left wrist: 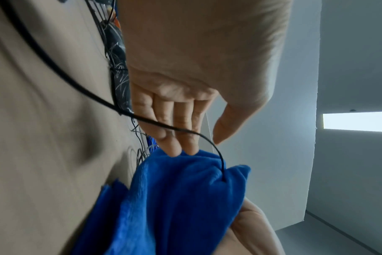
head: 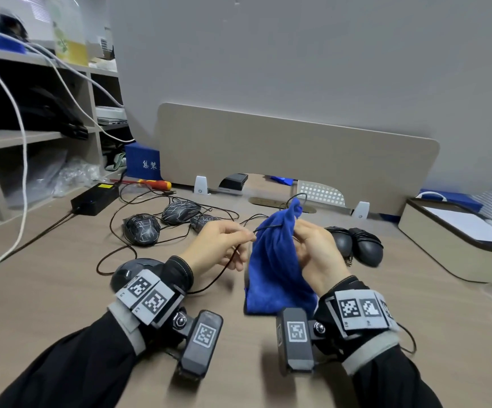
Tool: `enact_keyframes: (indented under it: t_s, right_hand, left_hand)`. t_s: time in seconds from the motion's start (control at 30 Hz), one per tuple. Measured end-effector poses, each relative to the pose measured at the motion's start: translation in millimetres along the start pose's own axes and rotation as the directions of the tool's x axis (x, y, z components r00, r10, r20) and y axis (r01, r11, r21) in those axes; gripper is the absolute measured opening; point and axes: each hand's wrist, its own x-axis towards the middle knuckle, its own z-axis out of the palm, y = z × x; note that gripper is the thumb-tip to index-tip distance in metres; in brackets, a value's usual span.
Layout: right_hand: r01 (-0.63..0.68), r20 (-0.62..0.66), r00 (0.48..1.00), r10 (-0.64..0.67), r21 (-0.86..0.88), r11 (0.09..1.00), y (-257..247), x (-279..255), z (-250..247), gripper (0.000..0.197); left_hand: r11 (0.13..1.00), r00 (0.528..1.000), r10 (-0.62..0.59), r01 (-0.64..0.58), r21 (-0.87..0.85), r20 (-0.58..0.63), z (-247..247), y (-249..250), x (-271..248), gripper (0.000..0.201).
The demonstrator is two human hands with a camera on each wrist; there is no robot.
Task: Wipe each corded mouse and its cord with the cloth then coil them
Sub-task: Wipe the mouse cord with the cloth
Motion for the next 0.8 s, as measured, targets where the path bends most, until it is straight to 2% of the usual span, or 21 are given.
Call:
enact_keyframes:
  t_s: [0.07, 0.17, 0.23, 0.3, 0.47, 0.57, 0.63, 0.73, 0.8]
  right_hand:
    - [0.012, 0.024, 1.000, -0.011, -0.037, 0.999, 4, -1, 3, 0.034]
    - [0.013, 0.078, 0.997, -0.004, -0.112, 0.994, 8, -5, 9, 0.029]
    - [0.007, 0.142, 0.990, 0.016, -0.165, 0.986, 8, -9, 11, 0.025]
    - [0.013, 0.154, 0.988, 0.017, -0.195, 0.981, 6, -14, 14, 0.021]
    - [-0.002, 0.088, 0.996, 0.023, -0.231, 0.973, 10, -15, 16, 0.016]
    - [0.010, -0.059, 0.998, -0.020, -0.168, 0.986, 4, -10, 8, 0.015]
    - [0.022, -0.167, 0.985, -0.031, -0.058, 0.998, -2, -4, -3, 0.014]
    - [0.009, -0.239, 0.971, 0.001, 0.041, 0.999, -7, 0, -12, 0.011]
    - [-0.004, -0.182, 0.983, 0.000, -0.017, 1.000, -5, -3, -7, 0.013]
  left_hand:
    - [0.999, 0.999, 0.046, -0.046, -0.004, 0.008, 7, 1, -1, 0.023]
    - [0.991, 0.990, 0.131, -0.131, 0.012, -0.044, 15, 0, -2, 0.024]
    - [0.988, 0.985, 0.154, -0.156, -0.010, -0.076, 16, 2, -3, 0.023]
    - [0.984, 0.981, 0.179, -0.179, 0.011, -0.071, 16, 2, -4, 0.021]
    - [0.976, 0.979, 0.202, -0.200, 0.090, -0.003, 15, 5, -6, 0.017]
    - [0.977, 0.983, 0.183, -0.184, 0.105, 0.019, 10, 4, -5, 0.022]
    - [0.981, 0.987, 0.161, -0.162, 0.110, 0.012, 4, 4, -5, 0.023]
    - [0.984, 0.983, 0.157, -0.147, 0.102, -0.099, -4, 4, -1, 0.029]
    - [0.989, 0.968, 0.149, -0.144, 0.039, -0.203, -7, 4, 2, 0.032]
